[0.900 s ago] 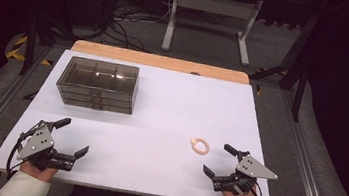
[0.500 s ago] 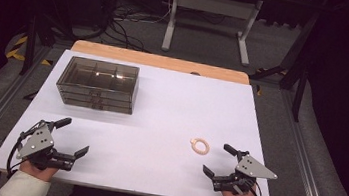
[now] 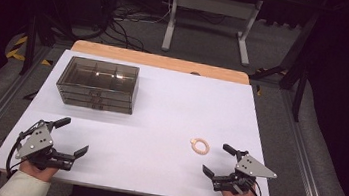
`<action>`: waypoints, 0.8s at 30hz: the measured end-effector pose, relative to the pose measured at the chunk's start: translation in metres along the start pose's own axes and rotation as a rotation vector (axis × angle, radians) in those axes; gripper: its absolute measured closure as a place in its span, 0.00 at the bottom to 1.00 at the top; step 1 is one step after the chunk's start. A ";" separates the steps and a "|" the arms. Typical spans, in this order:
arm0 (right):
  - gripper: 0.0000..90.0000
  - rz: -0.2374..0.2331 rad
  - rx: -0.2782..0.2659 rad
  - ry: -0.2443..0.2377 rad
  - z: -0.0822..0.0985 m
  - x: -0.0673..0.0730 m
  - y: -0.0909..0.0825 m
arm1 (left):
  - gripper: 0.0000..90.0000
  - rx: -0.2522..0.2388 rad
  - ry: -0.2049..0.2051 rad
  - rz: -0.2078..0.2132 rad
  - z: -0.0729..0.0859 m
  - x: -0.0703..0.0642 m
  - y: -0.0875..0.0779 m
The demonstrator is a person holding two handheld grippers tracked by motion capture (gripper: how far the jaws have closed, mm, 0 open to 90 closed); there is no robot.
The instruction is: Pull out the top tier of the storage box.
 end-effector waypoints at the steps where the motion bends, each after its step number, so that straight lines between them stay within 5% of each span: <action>1: 0.00 -0.001 0.003 -0.001 0.000 0.000 0.000 | 0.00 -0.002 0.000 -0.003 0.000 0.000 0.000; 18: 0.00 -0.014 0.008 0.002 0.002 0.001 0.004 | 0.01 0.000 0.014 -0.006 -0.008 -0.001 0.003; 24: 0.00 -0.011 0.015 -0.001 0.002 0.001 0.004 | 0.02 -0.010 -0.009 0.003 -0.019 -0.001 0.009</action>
Point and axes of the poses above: each handheld gripper's, and its own axes: y roughly forward along the jaws, z roughly out of its underside, x roughly to its left, the point moved 5 cm from there along y, roughly forward along the jaws, and after that the axes turned 2 degrees about y, right-handed, at the moved point
